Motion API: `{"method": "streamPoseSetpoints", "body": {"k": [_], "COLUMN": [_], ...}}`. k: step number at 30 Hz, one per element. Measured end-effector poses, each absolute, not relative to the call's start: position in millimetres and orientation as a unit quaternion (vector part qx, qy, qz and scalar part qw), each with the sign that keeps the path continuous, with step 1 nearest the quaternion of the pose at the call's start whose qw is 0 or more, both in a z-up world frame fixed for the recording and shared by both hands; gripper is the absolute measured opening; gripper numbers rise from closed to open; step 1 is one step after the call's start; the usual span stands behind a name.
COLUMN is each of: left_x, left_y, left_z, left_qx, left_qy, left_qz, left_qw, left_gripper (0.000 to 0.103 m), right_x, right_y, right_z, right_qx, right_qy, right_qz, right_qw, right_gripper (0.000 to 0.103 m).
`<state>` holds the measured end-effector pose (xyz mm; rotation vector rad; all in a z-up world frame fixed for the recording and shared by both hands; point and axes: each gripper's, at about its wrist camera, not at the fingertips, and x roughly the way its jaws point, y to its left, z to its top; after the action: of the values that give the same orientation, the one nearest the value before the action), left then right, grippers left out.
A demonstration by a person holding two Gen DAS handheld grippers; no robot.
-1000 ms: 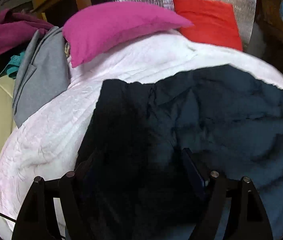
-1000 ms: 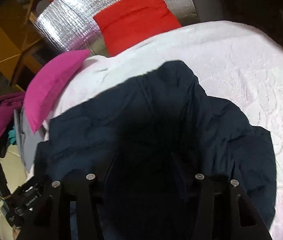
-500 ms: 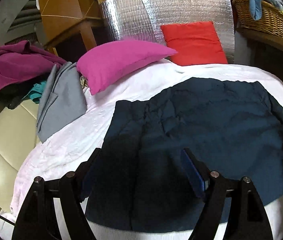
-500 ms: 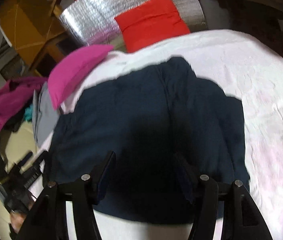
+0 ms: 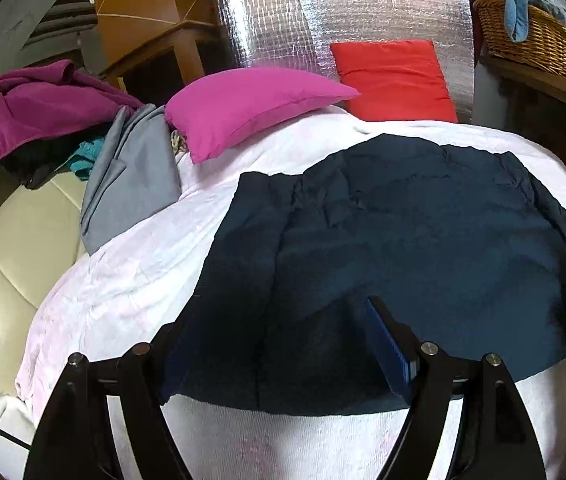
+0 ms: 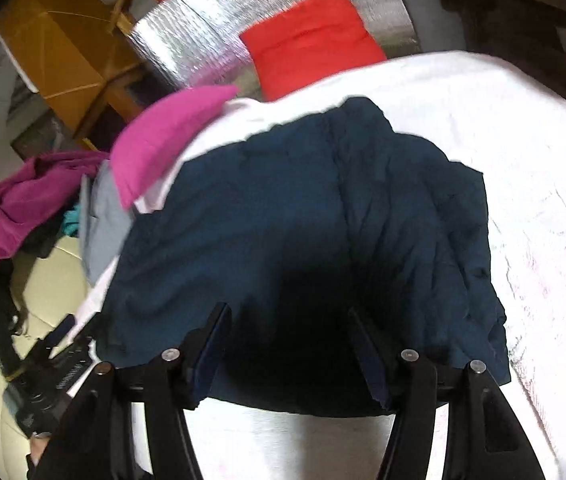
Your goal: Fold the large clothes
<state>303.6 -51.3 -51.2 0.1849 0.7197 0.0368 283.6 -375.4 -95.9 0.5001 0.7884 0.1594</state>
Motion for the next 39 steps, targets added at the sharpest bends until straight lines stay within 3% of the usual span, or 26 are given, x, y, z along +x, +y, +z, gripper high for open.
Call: {"method": "streamPoseSetpoints", "body": {"k": [7, 17, 21, 26, 34, 39], "left_x": [298.0, 293.1, 293.1, 287.2, 297.6, 312.6], "left_y": [-44.4, -23.6, 1.2, 41.7, 62.9, 79.4], "left_z": [-55.1, -58.3, -67.8, -82.9, -115.5, -133.4], "left_qx": [0.088, 0.066, -0.009, -0.158, -0.283, -0.366], "left_qy": [0.357, 0.38, 0.434, 0.483, 0.518, 0.508], "left_qz": [0.029, 0.036, 0.019, -0.009, -0.016, -0.013], "left_qw": [0.93, 0.922, 0.901, 0.861, 0.807, 0.78], "left_gripper": [0.08, 0.08, 0.08, 0.08, 0.08, 0.081], "right_x": [304.6, 276.6, 260.8, 248.6, 261.5, 280.7], "right_y": [-362.8, -377.6, -395.1, -413.2, -412.6, -413.5], "right_z": [-118.3, -104.6, -107.2, -132.9, -172.8, -188.8], "right_qx": [0.228, 0.281, 0.334, 0.43, 0.517, 0.567], "right_qy": [0.434, 0.397, 0.388, 0.401, 0.415, 0.382], "right_qz": [0.069, 0.098, 0.106, 0.116, 0.101, 0.083], "right_qw": [0.869, 0.868, 0.853, 0.8, 0.741, 0.725], "right_gripper": [0.064, 0.068, 0.077, 0.079, 0.079, 0.079]}}
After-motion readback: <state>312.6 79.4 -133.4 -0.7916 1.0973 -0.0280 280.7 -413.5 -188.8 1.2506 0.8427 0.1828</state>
